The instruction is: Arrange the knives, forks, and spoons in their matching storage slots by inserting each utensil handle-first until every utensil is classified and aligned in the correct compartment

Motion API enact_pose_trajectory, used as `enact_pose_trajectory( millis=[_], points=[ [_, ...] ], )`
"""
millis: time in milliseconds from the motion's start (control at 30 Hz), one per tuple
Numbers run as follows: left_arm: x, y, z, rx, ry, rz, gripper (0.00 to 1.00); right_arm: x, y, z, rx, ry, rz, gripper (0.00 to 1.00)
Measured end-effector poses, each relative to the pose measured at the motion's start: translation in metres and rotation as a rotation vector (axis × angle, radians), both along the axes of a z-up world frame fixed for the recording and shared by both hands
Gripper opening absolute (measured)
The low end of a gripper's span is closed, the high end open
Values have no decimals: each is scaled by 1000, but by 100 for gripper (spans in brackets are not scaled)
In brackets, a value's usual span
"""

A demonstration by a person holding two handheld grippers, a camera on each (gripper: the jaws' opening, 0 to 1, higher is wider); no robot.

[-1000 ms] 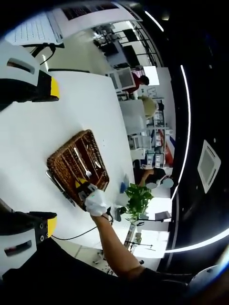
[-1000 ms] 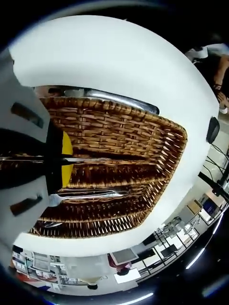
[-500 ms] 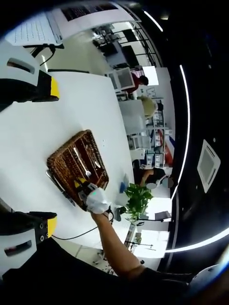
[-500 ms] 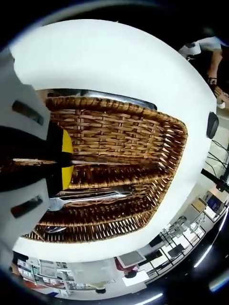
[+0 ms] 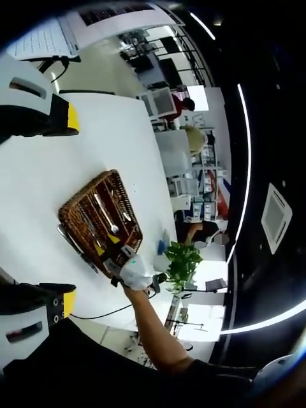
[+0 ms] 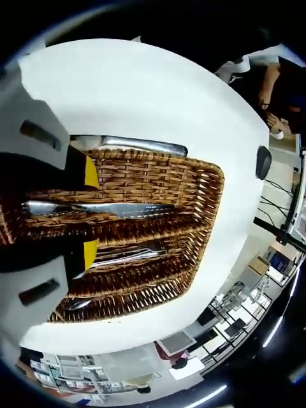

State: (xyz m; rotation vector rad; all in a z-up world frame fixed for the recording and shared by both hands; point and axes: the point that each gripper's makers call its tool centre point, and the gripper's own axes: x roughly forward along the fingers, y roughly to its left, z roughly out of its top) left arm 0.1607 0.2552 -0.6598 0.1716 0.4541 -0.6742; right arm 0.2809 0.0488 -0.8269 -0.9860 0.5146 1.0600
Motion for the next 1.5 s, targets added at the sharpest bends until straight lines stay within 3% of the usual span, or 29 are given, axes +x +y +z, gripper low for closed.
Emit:
enact_pose_trajectory(
  millis=[33,67,133,200,300,433,500,633,700,800,1067,1133,1500],
  points=[
    [1,-1,1,-3,-2,-4,100,11,-1,12,20,-87,-24,50],
    [1,-2,0,-2,-3,-6,100,12,-1,17,36,-86,-24,58],
    [2,-3,0,4,-6,-16,100,10,-1,26,125,-17,-96,72],
    [5,-5,0,8,-14,-25,100,18,-6,43,167,-59,-135,84],
    [9,-10,4,7,-27,-40,100,21,-11,64,265,-62,-205,99],
    [14,-18,8,6,-47,-53,100,18,-26,89,367,-32,-292,99],
    [18,-21,10,5,-59,-54,100,12,-29,101,468,9,-320,99],
    [26,-25,15,-36,-96,-48,100,2,-48,114,517,10,-353,99],
    [29,-30,14,-42,-86,-48,100,-1,-55,116,521,8,-371,99],
    [35,-35,18,-20,-126,-41,100,-8,-69,124,552,4,-416,99],
    [43,-46,13,-32,-101,-50,100,-27,-101,134,611,20,-555,99],
    [43,-50,11,-32,-90,-53,100,-35,-104,137,654,55,-594,99],
    [38,-66,6,-5,-81,-82,100,-57,-135,147,636,2,-636,99]
  ],
)
